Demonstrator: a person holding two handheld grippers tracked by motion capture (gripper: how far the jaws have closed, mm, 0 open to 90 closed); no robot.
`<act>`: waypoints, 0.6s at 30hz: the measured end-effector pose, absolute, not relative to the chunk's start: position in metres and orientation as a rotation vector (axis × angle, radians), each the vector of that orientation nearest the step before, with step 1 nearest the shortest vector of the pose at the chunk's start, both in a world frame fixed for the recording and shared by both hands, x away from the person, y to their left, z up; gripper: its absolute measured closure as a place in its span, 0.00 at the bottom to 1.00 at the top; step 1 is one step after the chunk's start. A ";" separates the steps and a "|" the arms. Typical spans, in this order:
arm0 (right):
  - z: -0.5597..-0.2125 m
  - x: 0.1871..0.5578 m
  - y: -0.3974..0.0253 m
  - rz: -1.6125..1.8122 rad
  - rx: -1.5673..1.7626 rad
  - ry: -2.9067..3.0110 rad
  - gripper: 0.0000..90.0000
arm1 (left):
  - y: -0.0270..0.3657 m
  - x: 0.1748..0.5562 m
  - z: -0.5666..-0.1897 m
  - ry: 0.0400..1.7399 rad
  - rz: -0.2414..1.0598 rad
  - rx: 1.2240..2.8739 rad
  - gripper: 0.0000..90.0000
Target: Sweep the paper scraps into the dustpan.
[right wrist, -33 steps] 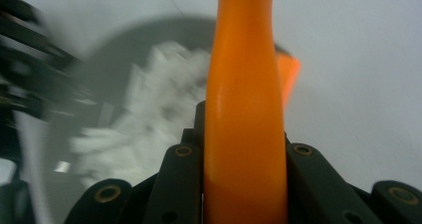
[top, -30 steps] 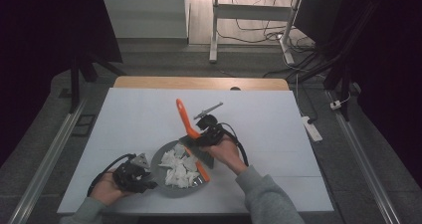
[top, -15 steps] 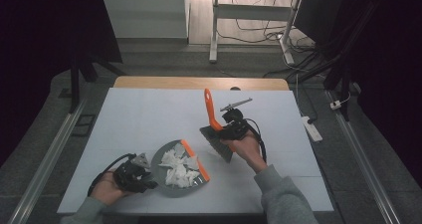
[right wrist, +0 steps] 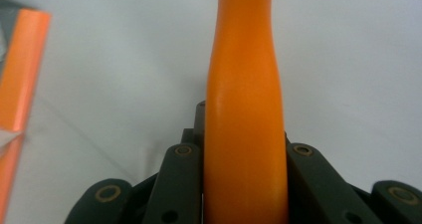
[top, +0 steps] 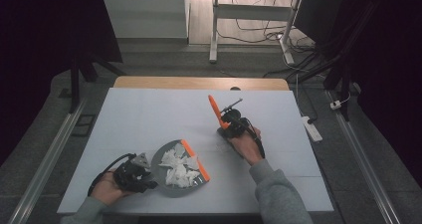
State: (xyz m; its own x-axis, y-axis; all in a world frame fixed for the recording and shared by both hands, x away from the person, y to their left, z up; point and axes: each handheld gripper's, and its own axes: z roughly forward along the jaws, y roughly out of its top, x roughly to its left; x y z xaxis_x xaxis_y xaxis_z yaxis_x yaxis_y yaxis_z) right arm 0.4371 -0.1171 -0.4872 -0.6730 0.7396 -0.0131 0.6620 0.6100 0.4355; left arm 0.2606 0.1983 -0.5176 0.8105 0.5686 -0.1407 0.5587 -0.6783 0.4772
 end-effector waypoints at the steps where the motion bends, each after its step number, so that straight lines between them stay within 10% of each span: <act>1: -0.487 0.435 -0.112 0.581 1.139 2.655 0.86 | 0.198 0.261 -0.518 0.836 0.027 2.484 0.69; 18: -0.451 0.403 -0.083 1.198 1.016 2.819 0.86 | 0.197 0.261 -0.518 0.845 0.030 2.484 0.69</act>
